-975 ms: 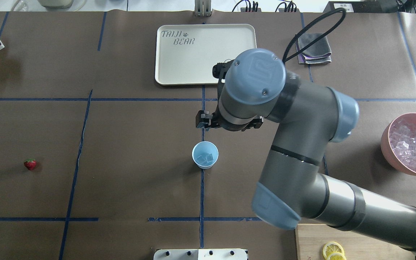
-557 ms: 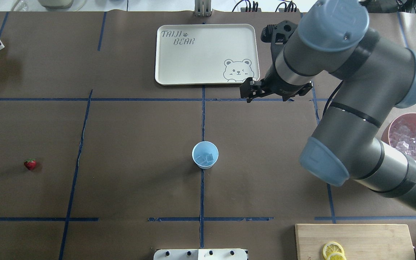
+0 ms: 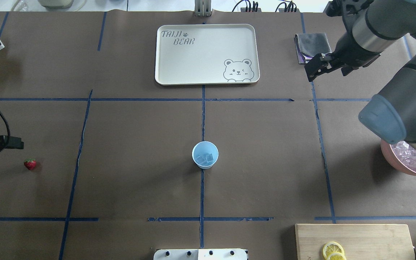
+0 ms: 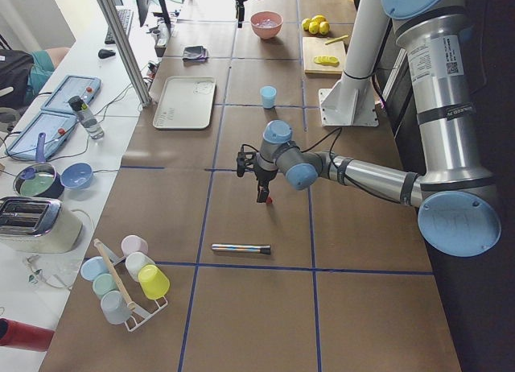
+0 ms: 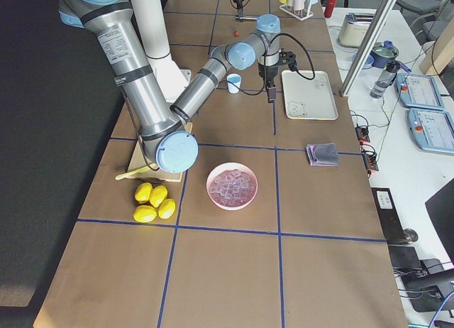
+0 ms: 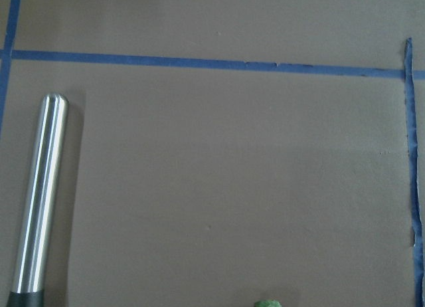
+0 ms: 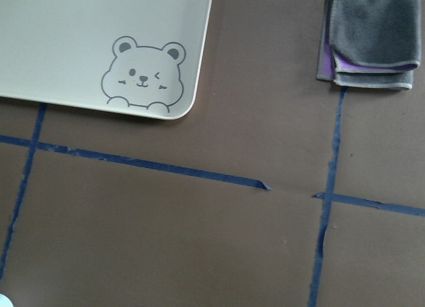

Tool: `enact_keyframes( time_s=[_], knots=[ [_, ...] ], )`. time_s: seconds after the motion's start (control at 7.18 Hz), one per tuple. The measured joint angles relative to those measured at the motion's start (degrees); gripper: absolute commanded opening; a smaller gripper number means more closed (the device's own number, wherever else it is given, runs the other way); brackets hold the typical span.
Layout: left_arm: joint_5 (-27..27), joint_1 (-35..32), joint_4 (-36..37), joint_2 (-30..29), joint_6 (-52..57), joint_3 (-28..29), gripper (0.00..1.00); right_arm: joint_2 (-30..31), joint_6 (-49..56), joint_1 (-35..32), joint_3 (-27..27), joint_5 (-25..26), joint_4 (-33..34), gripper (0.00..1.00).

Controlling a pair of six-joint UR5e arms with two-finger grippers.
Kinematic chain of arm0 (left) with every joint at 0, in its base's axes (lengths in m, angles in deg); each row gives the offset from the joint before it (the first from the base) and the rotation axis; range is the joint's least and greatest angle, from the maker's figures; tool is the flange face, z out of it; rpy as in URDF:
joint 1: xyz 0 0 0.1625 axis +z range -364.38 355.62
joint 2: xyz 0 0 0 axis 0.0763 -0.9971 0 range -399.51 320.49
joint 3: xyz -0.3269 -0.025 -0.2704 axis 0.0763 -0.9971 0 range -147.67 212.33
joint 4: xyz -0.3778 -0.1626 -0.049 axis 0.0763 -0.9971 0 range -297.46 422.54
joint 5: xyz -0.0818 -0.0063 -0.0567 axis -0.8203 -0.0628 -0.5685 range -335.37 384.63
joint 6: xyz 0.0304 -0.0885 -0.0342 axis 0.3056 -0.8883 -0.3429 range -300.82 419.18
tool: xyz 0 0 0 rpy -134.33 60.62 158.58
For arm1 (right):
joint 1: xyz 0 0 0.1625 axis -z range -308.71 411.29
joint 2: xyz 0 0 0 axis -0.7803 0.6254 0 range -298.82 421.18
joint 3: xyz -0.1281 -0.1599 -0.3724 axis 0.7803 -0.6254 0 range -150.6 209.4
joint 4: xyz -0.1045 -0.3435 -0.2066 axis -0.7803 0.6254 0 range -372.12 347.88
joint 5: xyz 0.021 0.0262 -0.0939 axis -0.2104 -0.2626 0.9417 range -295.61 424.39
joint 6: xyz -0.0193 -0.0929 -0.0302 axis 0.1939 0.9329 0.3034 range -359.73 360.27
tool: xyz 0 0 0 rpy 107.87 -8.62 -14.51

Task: Mash ice and strawberries in cup
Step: 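Raise the right gripper away from the cup while the left gripper moves to the strawberry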

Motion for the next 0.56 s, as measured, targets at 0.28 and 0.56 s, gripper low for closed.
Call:
enact_keyframes(
  time_s=[0.28,0.56],
  knots=[
    [4.91,5.11,-3.56,-0.52,-3.54,2.67,0.99,2.67,3.58,-2.55,0.00,-1.05,-0.54,0.99],
    [6.03,6.51,-5.41,-1.89,-4.16,5.65,0.98,3.36,3.88,-2.98,-0.14,-1.17,-0.75,0.99]
  ],
)
